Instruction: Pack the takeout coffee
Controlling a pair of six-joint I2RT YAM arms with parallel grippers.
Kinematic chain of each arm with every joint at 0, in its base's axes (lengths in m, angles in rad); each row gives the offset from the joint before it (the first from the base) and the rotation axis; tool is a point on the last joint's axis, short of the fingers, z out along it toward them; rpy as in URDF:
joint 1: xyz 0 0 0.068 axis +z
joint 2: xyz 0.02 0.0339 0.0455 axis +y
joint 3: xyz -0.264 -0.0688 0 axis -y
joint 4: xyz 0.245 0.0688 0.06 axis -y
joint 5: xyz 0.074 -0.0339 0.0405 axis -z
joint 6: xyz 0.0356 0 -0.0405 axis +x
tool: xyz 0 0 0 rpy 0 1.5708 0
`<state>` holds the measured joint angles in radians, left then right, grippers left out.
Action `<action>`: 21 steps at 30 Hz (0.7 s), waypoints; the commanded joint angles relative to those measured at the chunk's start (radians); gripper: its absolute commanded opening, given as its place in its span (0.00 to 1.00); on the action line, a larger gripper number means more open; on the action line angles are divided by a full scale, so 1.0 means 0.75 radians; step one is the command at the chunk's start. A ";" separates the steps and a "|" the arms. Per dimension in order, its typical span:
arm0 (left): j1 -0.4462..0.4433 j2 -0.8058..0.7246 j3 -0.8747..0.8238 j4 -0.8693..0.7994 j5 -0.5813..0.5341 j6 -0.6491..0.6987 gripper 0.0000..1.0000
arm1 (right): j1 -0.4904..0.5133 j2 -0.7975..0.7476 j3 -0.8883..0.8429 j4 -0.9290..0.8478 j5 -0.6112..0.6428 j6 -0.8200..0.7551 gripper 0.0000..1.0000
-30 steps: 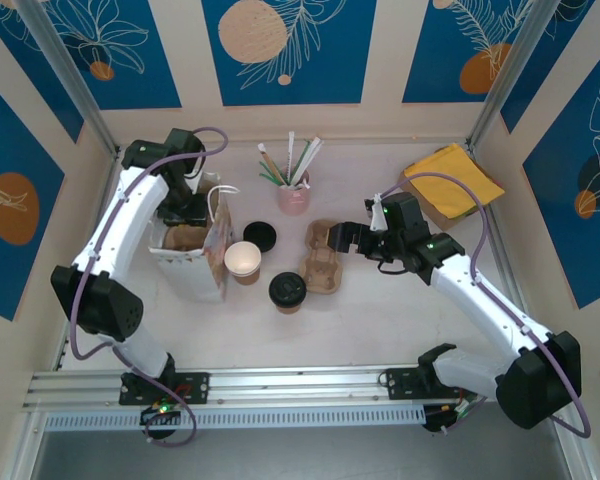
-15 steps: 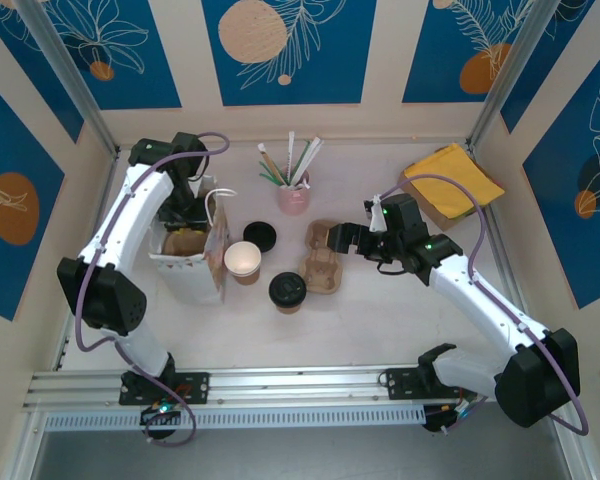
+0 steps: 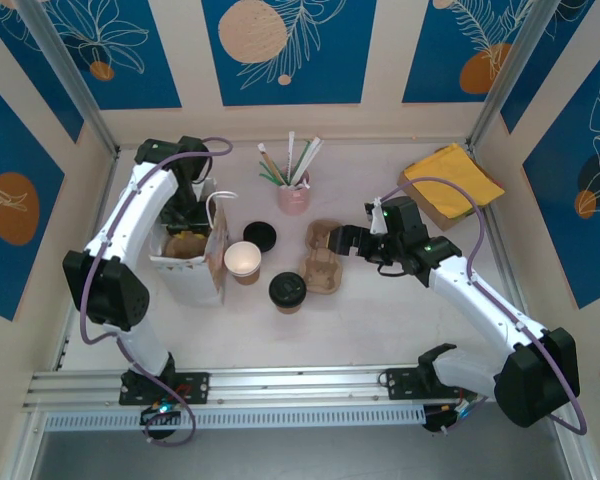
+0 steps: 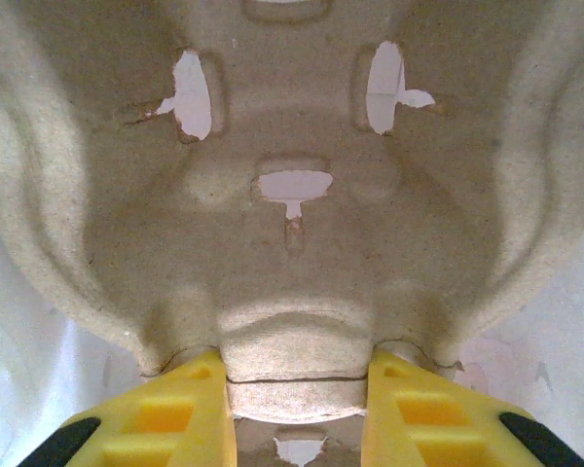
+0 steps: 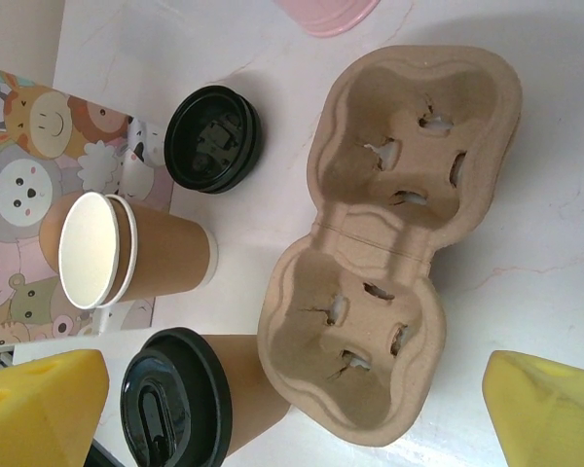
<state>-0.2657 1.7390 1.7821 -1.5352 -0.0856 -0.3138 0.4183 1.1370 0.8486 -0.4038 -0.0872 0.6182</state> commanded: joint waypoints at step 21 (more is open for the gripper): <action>-0.004 0.091 -0.102 0.008 -0.003 0.005 0.30 | -0.019 -0.006 -0.029 0.017 -0.035 -0.018 0.99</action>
<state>-0.2657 1.7912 1.7203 -1.5227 -0.0860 -0.3130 0.4095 1.1370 0.8410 -0.4030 -0.0875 0.6182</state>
